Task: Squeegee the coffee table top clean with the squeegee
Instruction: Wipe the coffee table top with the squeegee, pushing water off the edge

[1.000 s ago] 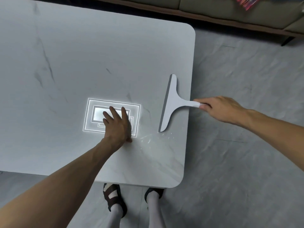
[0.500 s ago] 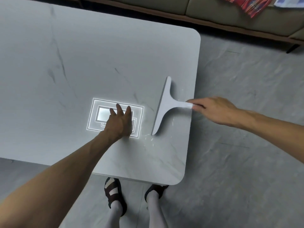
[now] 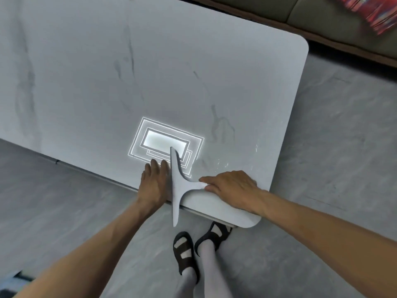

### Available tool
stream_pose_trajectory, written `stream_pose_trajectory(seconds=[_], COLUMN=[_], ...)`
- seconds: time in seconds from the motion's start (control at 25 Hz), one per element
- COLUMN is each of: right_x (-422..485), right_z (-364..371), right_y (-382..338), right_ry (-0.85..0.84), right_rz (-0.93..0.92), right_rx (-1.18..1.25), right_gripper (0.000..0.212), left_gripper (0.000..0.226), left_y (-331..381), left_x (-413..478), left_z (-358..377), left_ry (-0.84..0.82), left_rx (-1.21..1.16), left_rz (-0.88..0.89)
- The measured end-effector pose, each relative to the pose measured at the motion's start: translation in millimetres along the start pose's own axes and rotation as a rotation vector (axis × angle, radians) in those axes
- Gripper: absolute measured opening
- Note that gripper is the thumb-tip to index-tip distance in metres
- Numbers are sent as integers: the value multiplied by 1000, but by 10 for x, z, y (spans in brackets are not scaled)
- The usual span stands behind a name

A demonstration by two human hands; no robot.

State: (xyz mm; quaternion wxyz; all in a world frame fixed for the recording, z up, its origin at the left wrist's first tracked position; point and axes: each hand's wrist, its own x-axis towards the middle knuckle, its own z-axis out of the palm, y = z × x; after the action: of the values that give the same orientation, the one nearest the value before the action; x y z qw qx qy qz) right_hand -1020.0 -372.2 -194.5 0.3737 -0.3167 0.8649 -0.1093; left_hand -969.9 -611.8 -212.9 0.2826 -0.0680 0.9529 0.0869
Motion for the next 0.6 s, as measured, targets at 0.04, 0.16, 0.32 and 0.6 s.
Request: stream_pose_trajectory(seconds=[0.04,0.16,0.32,0.6], right_x=[-49,-342,-886,-1006], right_z=[35,68,-60,-360], right_y=[57,305,632,220], right_ry=[22,85,137,163], right_rz=[36,172,410,397], right_rx=[10,-13,-74,-96], right_gripper=[42,40,34,33], left_gripper=[61,63,40,37], left_y=[20,51,25,-153], left_x=[-31,-156,-360,-553], left_z=[36,65,-16,-88], left_ry=[-28,-87,-147,-14], left_rx=[26,59,-110,-373], left_rz=[-10,18,120,-38])
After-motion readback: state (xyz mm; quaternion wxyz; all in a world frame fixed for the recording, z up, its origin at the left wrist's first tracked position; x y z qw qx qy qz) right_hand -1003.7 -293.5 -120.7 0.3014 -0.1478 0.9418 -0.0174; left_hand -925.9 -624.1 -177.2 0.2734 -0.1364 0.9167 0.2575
